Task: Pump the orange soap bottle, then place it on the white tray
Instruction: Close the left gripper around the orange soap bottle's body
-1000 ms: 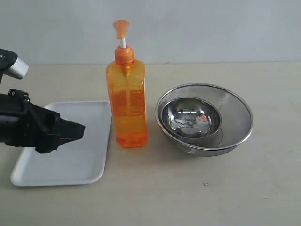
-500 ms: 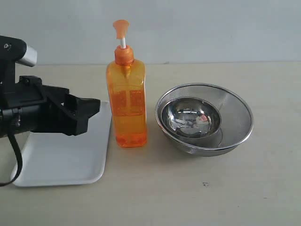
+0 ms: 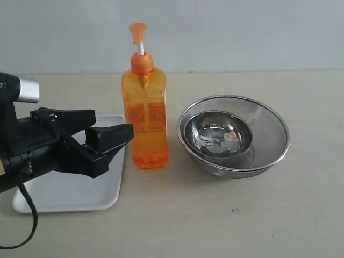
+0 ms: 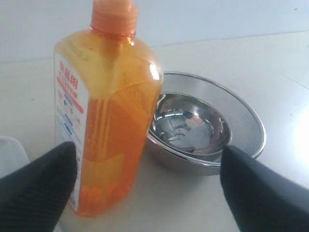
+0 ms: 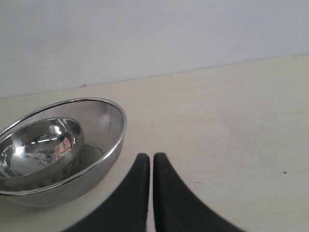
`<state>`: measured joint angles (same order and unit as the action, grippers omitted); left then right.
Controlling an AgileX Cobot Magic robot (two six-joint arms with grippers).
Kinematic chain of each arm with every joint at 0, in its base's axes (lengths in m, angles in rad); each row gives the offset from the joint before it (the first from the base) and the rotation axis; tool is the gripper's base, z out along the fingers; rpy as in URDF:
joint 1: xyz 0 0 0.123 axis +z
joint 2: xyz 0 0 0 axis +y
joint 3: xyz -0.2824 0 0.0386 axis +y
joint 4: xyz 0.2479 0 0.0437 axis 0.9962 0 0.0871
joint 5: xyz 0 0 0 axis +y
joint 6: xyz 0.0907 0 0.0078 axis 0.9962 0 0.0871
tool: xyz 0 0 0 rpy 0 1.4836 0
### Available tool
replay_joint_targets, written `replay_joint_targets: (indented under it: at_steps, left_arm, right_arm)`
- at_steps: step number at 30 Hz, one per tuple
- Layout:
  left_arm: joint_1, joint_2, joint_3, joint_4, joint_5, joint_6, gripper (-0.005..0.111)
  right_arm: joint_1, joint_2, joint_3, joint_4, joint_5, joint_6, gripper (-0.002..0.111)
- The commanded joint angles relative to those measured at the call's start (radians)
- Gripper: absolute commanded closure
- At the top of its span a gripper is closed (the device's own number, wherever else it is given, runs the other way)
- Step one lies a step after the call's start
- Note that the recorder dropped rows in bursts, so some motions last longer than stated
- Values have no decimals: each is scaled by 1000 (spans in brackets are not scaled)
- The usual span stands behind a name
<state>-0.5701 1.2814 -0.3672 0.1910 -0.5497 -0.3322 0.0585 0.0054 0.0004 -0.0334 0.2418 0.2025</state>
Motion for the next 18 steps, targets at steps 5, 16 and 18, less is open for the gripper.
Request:
replay_joint_targets:
  at_steps: [5, 16, 18]
  left_arm:
    - [-9, 178, 8, 20, -244, -10, 23]
    - [-9, 344, 6, -82, -382, -8, 39]
    - [-9, 344, 6, -44, -405, -8, 33]
  right_arm:
    - [2, -5, 0, -1, -4, 0, 108]
    - [2, -5, 0, -1, -4, 0, 108]
    - [2, -5, 0, -1, -4, 0, 108]
